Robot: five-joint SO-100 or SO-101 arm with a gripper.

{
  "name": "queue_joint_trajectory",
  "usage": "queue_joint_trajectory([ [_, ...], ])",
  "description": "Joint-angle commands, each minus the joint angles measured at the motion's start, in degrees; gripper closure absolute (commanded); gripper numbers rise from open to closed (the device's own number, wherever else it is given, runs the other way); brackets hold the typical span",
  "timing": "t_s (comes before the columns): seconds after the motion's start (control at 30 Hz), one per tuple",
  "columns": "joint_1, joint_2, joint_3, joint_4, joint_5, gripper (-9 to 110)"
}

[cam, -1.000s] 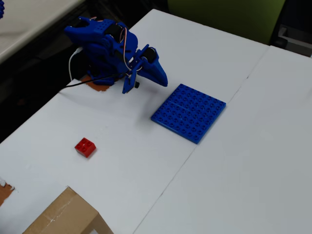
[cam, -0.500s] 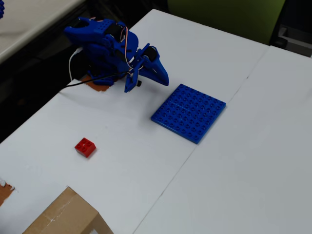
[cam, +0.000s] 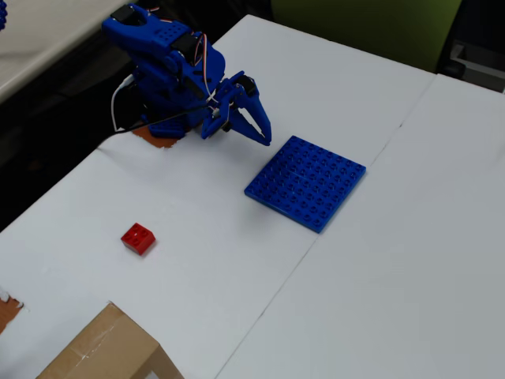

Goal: Pick up the 2x2 red block and go up the 8x8 blue block.

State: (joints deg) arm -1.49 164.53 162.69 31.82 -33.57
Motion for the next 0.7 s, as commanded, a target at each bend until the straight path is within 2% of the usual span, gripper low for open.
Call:
queue_joint_trajectory([
  [0.0, 0.2, -9.5, -14.5, 7.6, -5.9, 101],
  [0.33, 5.5, -35.0, -51.0, 47.9, -36.4, 100],
  [0.53, 15.2, -46.9, -67.3, 66.4, -61.1, 101],
  [0.67, 23.6, -51.4, -73.3, 72.2, -77.8, 101],
])
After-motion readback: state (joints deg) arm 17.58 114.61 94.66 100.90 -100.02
